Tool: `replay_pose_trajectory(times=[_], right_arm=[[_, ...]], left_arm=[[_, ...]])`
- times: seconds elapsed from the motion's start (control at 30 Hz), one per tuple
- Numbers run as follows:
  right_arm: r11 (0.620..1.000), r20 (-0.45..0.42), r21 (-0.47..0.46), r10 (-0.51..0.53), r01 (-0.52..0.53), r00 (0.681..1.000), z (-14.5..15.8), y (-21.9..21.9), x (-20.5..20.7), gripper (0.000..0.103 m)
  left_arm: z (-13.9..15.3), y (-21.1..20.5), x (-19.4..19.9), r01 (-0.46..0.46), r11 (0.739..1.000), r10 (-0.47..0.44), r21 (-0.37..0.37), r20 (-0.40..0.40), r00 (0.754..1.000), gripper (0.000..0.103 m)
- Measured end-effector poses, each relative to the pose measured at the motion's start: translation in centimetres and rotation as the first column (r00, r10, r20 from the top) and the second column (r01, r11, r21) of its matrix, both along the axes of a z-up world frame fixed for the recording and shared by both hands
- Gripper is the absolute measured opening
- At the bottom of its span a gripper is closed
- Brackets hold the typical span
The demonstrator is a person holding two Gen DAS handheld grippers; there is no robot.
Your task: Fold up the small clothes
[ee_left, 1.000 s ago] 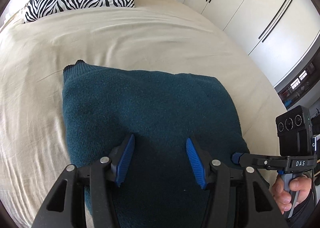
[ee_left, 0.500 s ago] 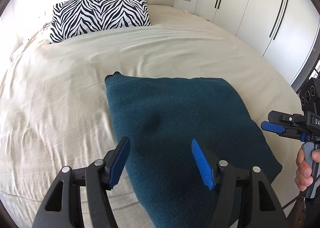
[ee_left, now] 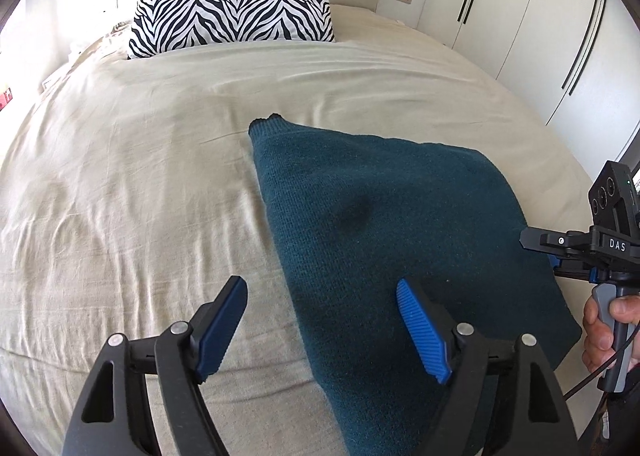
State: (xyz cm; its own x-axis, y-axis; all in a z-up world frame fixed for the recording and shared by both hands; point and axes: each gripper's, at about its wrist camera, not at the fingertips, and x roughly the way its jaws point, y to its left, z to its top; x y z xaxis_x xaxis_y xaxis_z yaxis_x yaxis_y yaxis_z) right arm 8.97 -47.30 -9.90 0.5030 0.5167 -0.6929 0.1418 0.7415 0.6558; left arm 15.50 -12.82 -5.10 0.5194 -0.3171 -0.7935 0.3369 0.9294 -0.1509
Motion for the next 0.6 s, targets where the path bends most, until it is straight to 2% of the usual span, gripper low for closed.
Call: replay_pose_trajectory(times=[0.1, 0.23, 0.37, 0.43, 0.47, 0.5, 0.6], right_arm=[[1.000, 0.000, -0.008, 0.018, -0.018, 1.000, -0.1, 0.5, 0.7, 0.071], [0.999, 0.003, -0.008, 0.035, -0.035, 0.999, -0.2, 1.2, 1.0, 0.068], [0.999, -0.005, 0.001, 0.052, -0.052, 0.999, -0.5, 1.6, 1.2, 0.056], [0.998, -0.019, -0.014, 0.053, -0.053, 0.998, -0.7, 1.8, 1.5, 0.048], [0.998, -0.027, -0.022, 0.055, -0.055, 0.998, -0.7, 2.0, 1.6, 0.045], [0.998, -0.034, -0.030, 0.057, -0.058, 0.998, -0.7, 2.1, 1.8, 0.041], [0.995, -0.048, -0.074, 0.057, -0.060, 0.997, -0.4, 2.6, 2.0, 0.030]], left_arm=[[-0.2, 1.0, -0.1, -0.037, 0.998, 0.036, -0.056, -0.019, 0.999, 0.080], [-1.6, 3.1, 0.5, -0.101, 0.970, 0.072, -0.220, -0.137, 0.988, 0.080], [-3.4, 3.1, 1.5, -0.089, 0.934, -0.009, -0.347, -0.271, 0.963, 0.077], [-3.8, 2.2, 2.0, -0.054, 0.927, -0.068, -0.371, -0.310, 0.948, 0.076], [-3.9, 1.8, 2.1, -0.041, 0.927, -0.086, -0.374, -0.317, 0.945, 0.071], [-3.9, 1.4, 2.3, -0.030, 0.933, -0.092, -0.359, -0.319, 0.943, 0.070], [-4.1, 0.8, 2.8, -0.032, 0.938, -0.089, -0.345, -0.330, 0.940, 0.058]])
